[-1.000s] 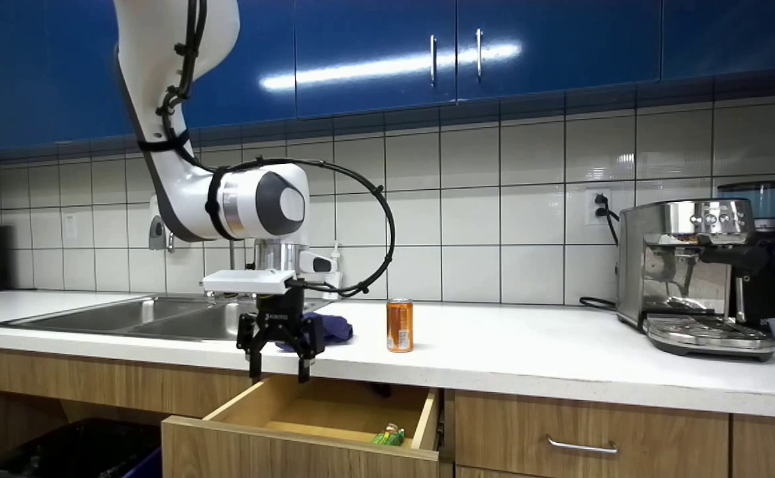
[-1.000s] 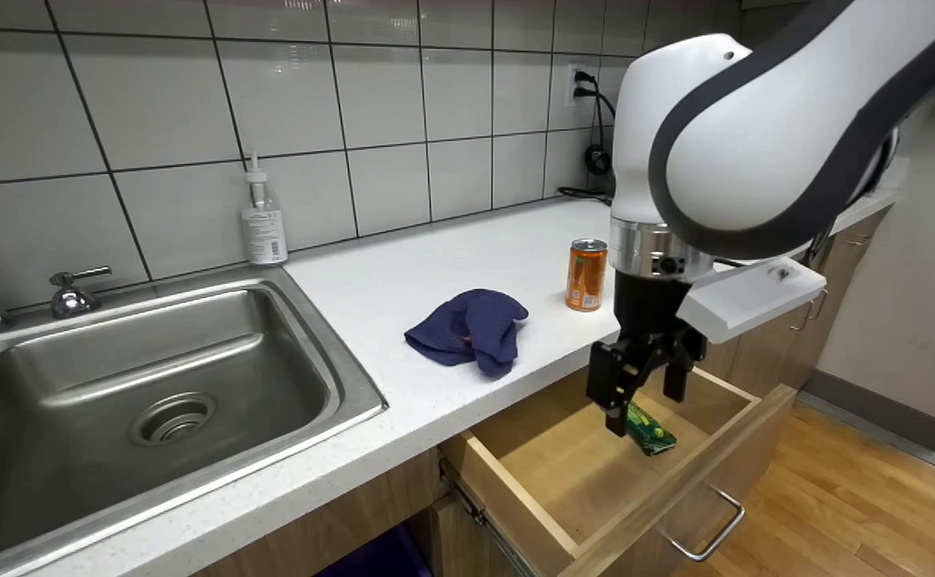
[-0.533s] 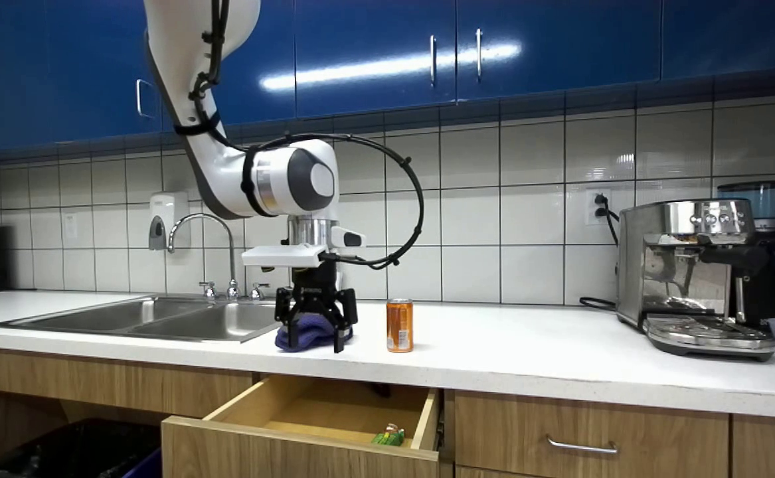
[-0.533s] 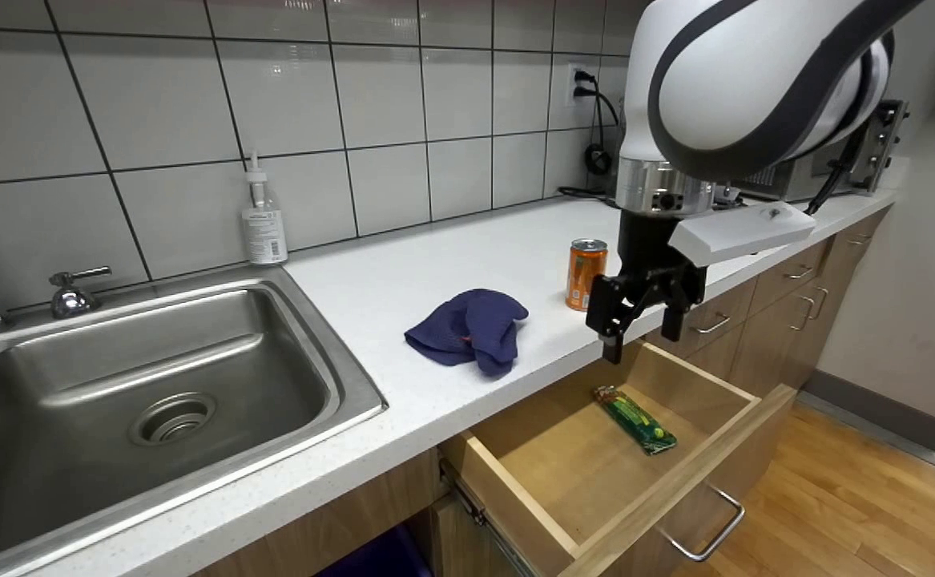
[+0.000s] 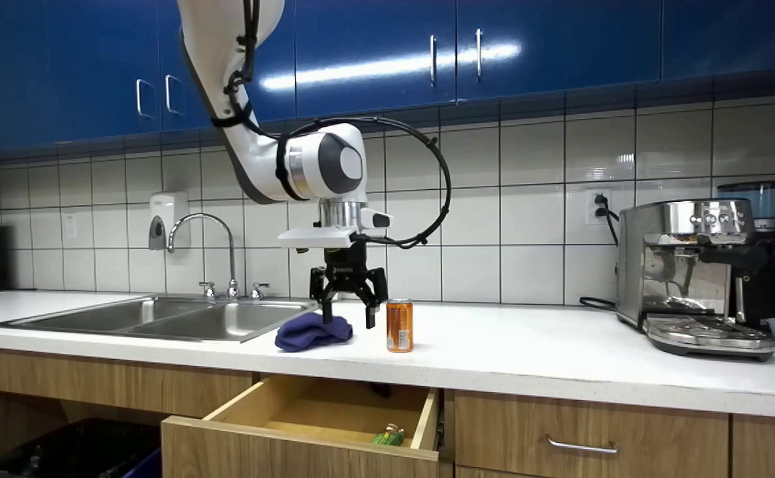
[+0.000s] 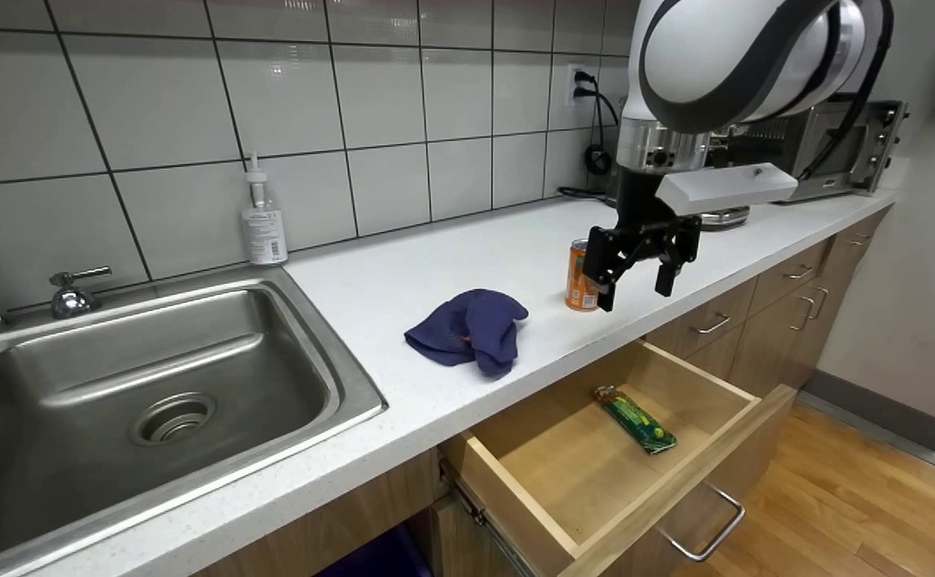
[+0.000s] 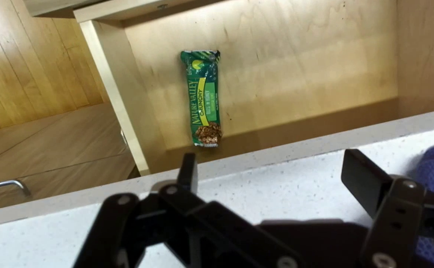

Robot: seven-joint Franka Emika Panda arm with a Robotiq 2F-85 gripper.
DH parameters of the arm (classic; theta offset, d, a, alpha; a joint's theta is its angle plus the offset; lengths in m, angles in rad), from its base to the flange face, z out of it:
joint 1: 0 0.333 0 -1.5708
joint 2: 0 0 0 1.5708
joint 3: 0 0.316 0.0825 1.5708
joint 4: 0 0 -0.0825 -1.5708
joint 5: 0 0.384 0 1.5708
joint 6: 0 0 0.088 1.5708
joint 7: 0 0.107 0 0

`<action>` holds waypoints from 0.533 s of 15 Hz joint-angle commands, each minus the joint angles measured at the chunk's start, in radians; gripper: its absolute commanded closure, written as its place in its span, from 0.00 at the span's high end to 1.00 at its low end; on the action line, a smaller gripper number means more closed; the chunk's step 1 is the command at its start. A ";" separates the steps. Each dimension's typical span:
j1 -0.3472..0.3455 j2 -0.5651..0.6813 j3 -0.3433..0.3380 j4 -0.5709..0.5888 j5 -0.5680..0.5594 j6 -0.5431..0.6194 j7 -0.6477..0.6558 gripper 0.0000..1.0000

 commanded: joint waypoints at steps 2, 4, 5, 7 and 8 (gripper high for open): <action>-0.030 0.052 -0.005 0.111 0.002 -0.063 -0.010 1.00; -0.039 0.057 -0.011 0.133 0.004 -0.076 -0.009 1.00; -0.042 0.048 -0.015 0.134 0.003 -0.085 -0.007 1.00; -0.050 0.057 -0.020 0.157 0.006 -0.100 -0.011 1.00; -0.054 0.061 -0.020 0.169 0.009 -0.106 -0.015 1.00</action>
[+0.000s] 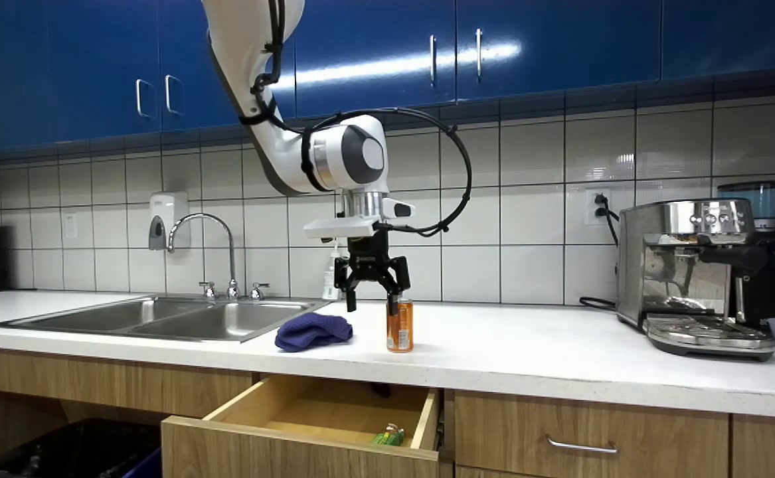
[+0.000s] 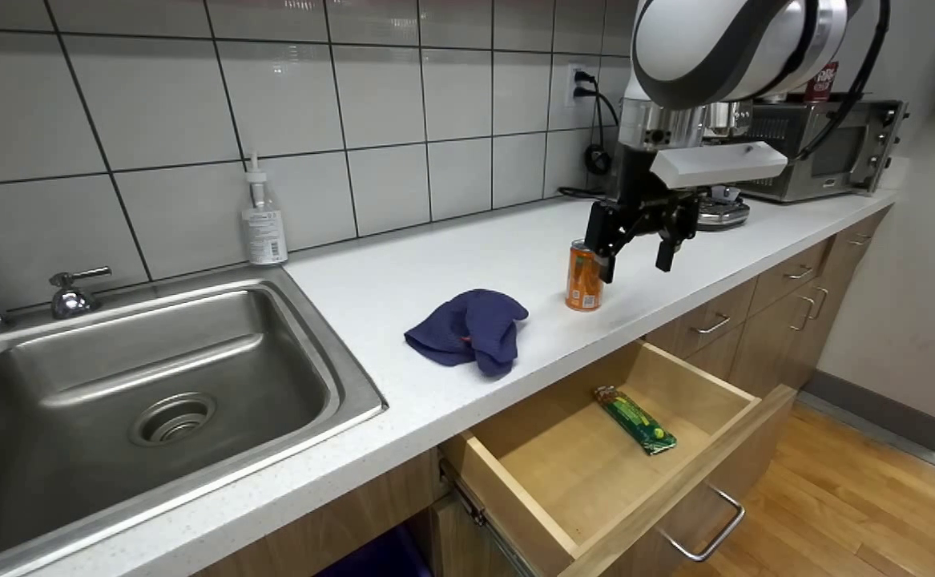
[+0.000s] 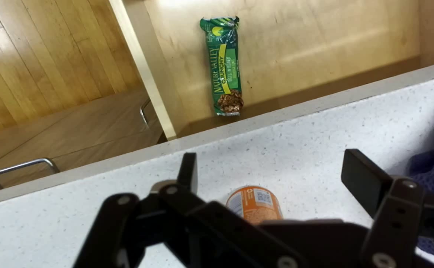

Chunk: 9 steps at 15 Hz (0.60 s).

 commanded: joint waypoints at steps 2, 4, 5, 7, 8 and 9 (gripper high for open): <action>-0.022 0.027 -0.003 0.083 0.008 -0.067 -0.016 1.00; -0.025 0.040 -0.004 0.112 0.008 -0.082 -0.014 1.00; -0.027 0.050 -0.005 0.126 0.008 -0.087 -0.015 1.00; -0.031 0.073 -0.005 0.161 0.011 -0.102 -0.018 1.00; -0.032 0.109 -0.003 0.198 0.014 -0.105 -0.017 1.00; -0.033 0.124 -0.003 0.219 0.013 -0.112 -0.015 1.00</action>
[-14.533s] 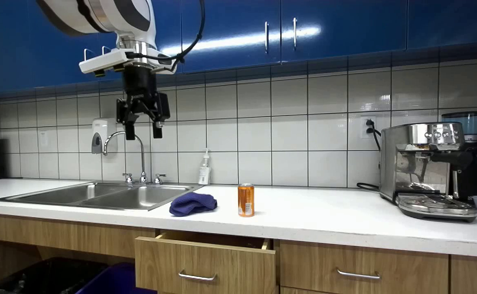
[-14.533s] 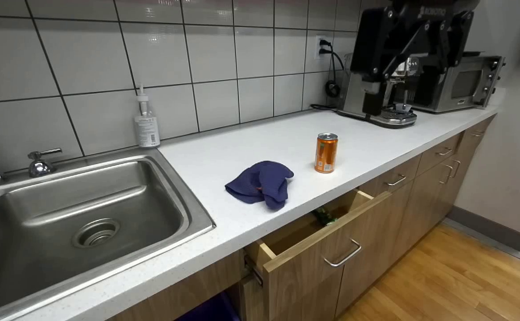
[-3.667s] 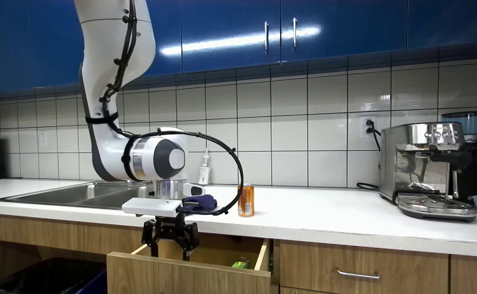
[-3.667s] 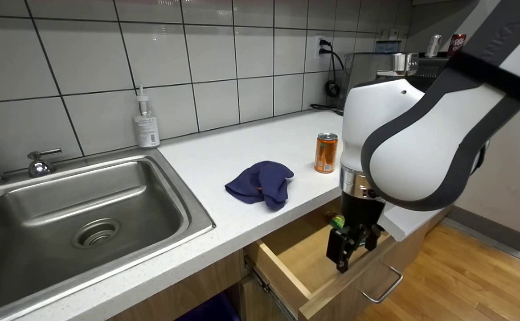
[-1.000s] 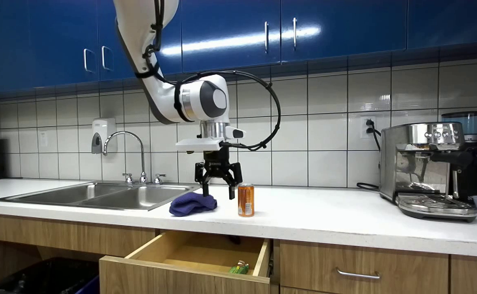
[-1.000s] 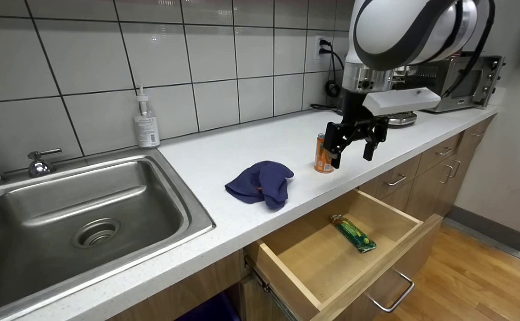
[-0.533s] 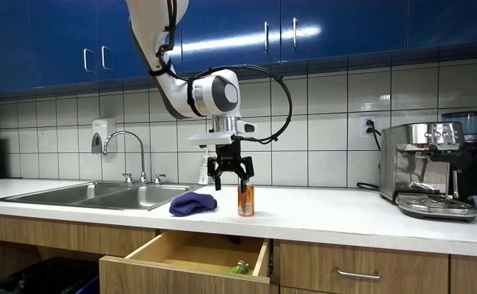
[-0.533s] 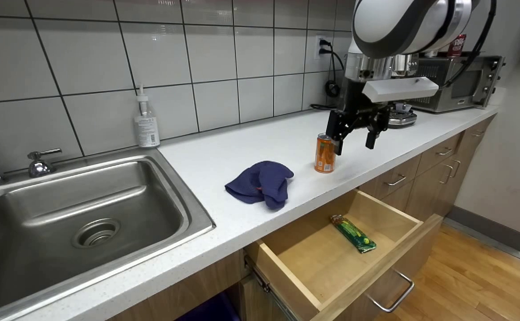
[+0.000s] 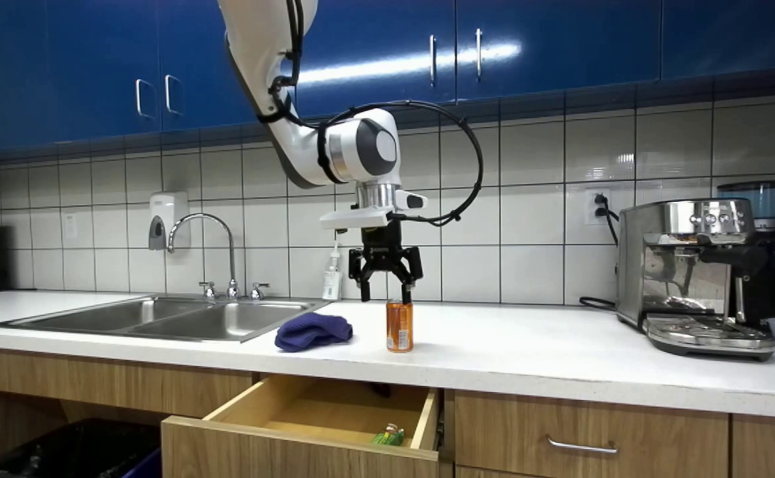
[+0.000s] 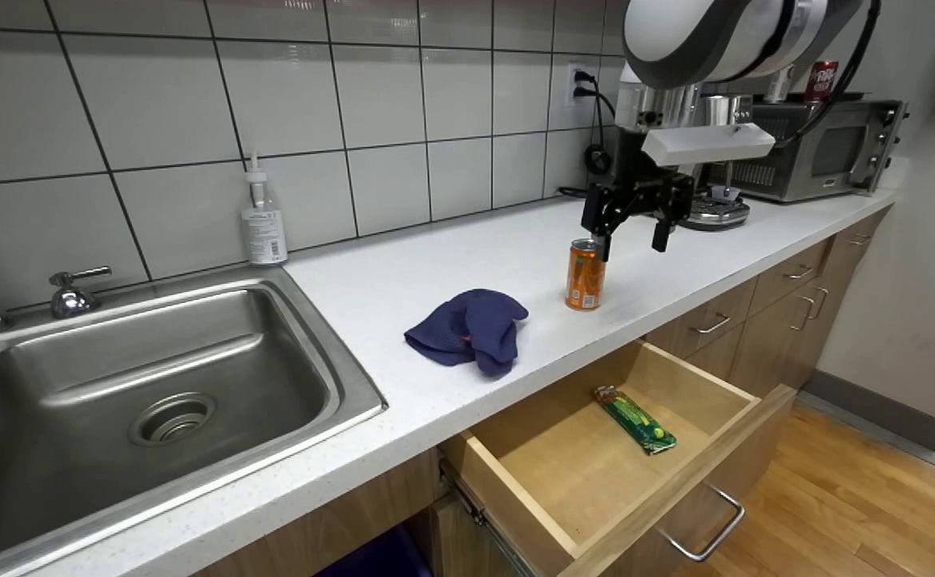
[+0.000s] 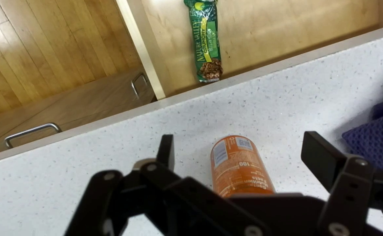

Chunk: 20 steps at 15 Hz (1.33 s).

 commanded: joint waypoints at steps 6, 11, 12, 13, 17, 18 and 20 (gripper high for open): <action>-0.012 0.198 0.009 0.271 0.007 -0.098 -0.016 1.00; -0.013 0.273 0.018 0.370 0.011 -0.131 -0.025 1.00; -0.011 0.283 0.019 0.380 0.009 -0.136 -0.025 1.00; -0.010 0.293 0.020 0.390 0.006 -0.142 -0.028 1.00; -0.008 0.298 0.021 0.399 0.000 -0.152 -0.034 1.00; -0.006 0.298 0.019 0.399 -0.005 -0.152 -0.034 1.00; -0.004 0.292 0.017 0.396 -0.008 -0.154 -0.031 0.74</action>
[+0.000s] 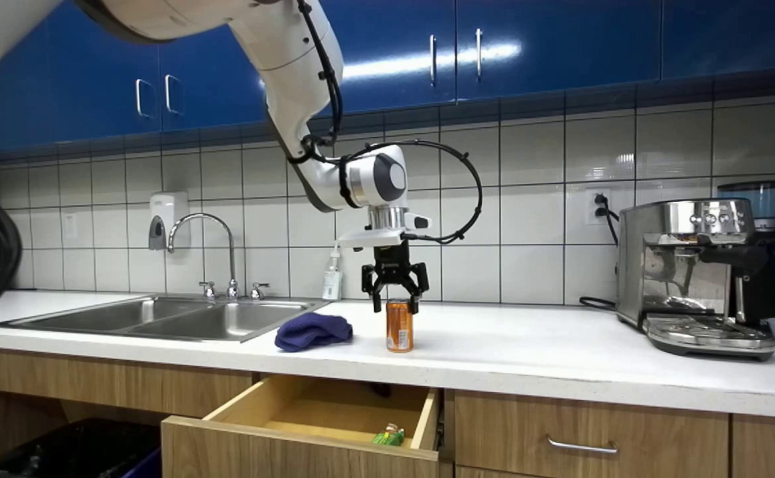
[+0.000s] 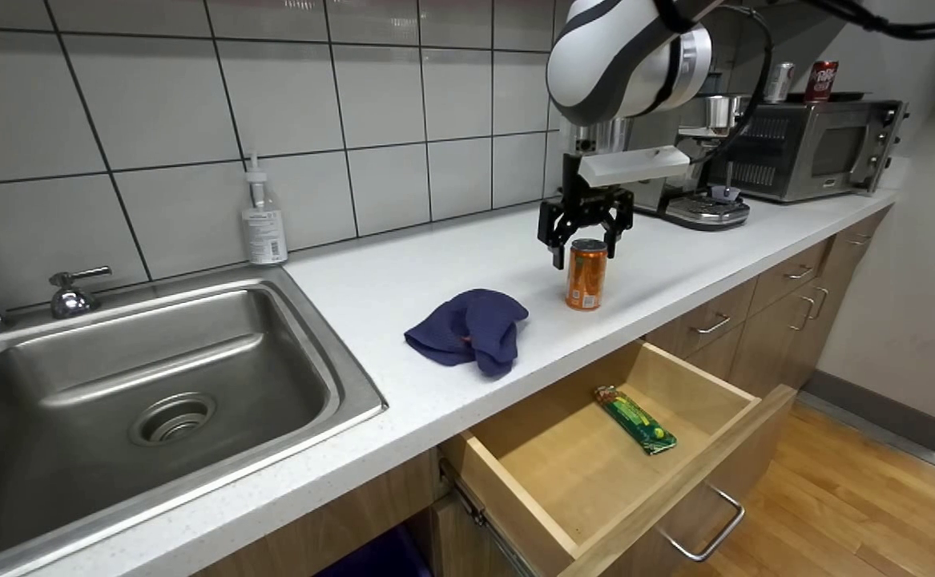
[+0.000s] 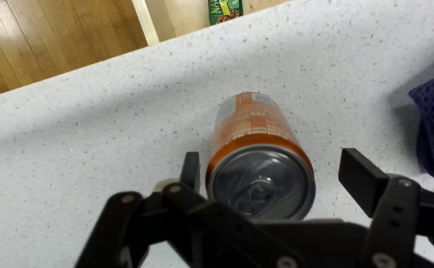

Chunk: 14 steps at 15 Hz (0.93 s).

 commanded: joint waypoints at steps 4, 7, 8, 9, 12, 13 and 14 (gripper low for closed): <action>-0.007 -0.008 0.003 0.029 -0.007 -0.055 -0.016 0.42; -0.008 -0.013 0.003 0.020 -0.007 -0.052 -0.017 0.38; -0.007 -0.016 0.003 0.016 -0.008 -0.053 -0.016 0.38; -0.009 -0.024 0.007 0.008 -0.005 -0.055 -0.029 0.38; 0.001 -0.062 0.012 -0.038 -0.016 -0.040 -0.050 0.38; 0.007 -0.076 0.012 -0.056 -0.023 -0.032 -0.055 0.38; 0.012 -0.092 0.014 -0.074 -0.026 -0.026 -0.062 0.38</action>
